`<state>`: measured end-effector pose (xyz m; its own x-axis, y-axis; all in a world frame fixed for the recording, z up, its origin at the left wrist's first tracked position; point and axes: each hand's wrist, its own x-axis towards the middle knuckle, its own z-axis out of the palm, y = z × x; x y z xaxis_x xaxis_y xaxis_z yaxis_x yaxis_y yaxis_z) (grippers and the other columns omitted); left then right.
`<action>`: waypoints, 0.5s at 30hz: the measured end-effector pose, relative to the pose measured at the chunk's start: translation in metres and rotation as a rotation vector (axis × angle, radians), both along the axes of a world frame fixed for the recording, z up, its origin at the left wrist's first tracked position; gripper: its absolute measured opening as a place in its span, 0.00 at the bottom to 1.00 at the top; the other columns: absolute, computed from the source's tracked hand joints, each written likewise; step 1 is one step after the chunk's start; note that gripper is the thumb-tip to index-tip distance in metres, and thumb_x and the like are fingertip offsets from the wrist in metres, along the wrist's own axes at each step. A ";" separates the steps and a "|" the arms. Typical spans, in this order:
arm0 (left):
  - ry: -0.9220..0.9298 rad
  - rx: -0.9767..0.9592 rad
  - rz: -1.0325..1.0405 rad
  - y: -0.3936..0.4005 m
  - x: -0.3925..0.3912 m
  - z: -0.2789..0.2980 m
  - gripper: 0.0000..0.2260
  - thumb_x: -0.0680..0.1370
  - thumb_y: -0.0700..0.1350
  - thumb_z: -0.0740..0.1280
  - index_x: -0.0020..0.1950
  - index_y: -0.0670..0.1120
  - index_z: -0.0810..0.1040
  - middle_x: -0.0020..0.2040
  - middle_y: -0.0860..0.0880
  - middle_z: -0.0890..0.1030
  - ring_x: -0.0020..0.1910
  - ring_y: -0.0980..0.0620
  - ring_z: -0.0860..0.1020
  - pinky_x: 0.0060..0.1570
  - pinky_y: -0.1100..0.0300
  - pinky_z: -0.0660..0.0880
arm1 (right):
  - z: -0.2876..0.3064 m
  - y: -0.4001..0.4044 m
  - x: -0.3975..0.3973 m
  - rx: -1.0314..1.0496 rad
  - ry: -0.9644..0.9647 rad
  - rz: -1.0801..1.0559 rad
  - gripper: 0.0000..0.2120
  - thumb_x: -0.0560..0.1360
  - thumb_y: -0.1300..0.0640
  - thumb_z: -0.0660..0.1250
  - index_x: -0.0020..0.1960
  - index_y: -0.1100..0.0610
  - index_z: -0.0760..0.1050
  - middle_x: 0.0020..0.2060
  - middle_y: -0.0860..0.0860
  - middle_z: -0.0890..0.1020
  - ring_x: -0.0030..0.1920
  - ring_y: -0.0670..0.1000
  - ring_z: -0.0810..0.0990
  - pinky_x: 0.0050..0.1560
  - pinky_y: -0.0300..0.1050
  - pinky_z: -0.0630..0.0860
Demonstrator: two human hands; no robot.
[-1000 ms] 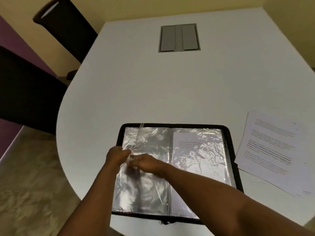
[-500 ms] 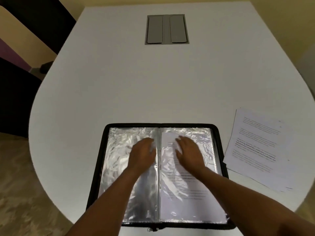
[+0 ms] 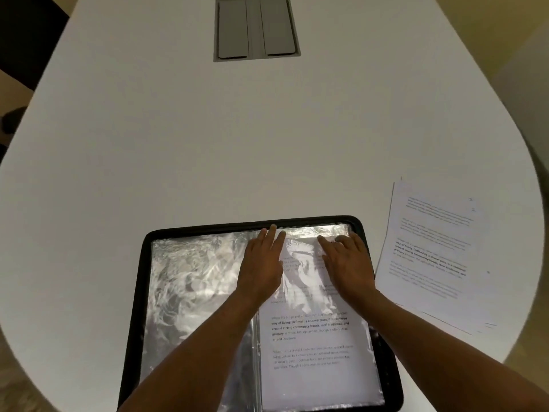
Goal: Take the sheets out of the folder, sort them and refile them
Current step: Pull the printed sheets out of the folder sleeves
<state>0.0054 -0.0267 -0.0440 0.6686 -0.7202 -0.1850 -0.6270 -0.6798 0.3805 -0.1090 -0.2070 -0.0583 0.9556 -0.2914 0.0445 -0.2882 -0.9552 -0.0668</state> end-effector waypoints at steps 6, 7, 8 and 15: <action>-0.108 -0.159 -0.031 -0.017 0.013 0.000 0.19 0.70 0.38 0.72 0.61 0.46 0.79 0.51 0.48 0.79 0.52 0.46 0.76 0.58 0.52 0.70 | 0.021 -0.001 0.015 -0.047 -0.005 0.366 0.12 0.66 0.63 0.74 0.48 0.57 0.80 0.40 0.52 0.77 0.44 0.53 0.73 0.50 0.47 0.72; -0.124 -0.168 -0.034 -0.018 0.015 0.001 0.13 0.70 0.38 0.72 0.54 0.47 0.81 0.47 0.49 0.78 0.48 0.47 0.75 0.54 0.53 0.71 | 0.028 -0.001 0.016 -0.047 -0.001 0.419 0.10 0.66 0.62 0.73 0.47 0.58 0.80 0.41 0.52 0.77 0.45 0.53 0.74 0.51 0.47 0.72; -0.129 -0.178 -0.032 -0.018 0.017 0.001 0.09 0.69 0.39 0.71 0.48 0.47 0.81 0.44 0.50 0.77 0.46 0.48 0.75 0.51 0.54 0.71 | 0.036 -0.002 0.018 -0.031 0.008 0.463 0.09 0.67 0.61 0.71 0.47 0.59 0.80 0.44 0.53 0.78 0.47 0.54 0.75 0.54 0.48 0.72; -0.099 -0.184 -0.035 -0.008 0.015 0.004 0.04 0.68 0.40 0.65 0.40 0.48 0.74 0.36 0.52 0.75 0.39 0.49 0.73 0.46 0.53 0.71 | 0.081 -0.007 0.047 0.305 0.335 0.415 0.14 0.81 0.49 0.56 0.39 0.54 0.70 0.34 0.47 0.71 0.33 0.48 0.71 0.36 0.44 0.69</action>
<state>0.0208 -0.0346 -0.0403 0.6508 -0.7591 0.0174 -0.6896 -0.5813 0.4318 -0.0624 -0.2144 0.0232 0.9396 0.1556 -0.3049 0.0509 -0.9443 -0.3251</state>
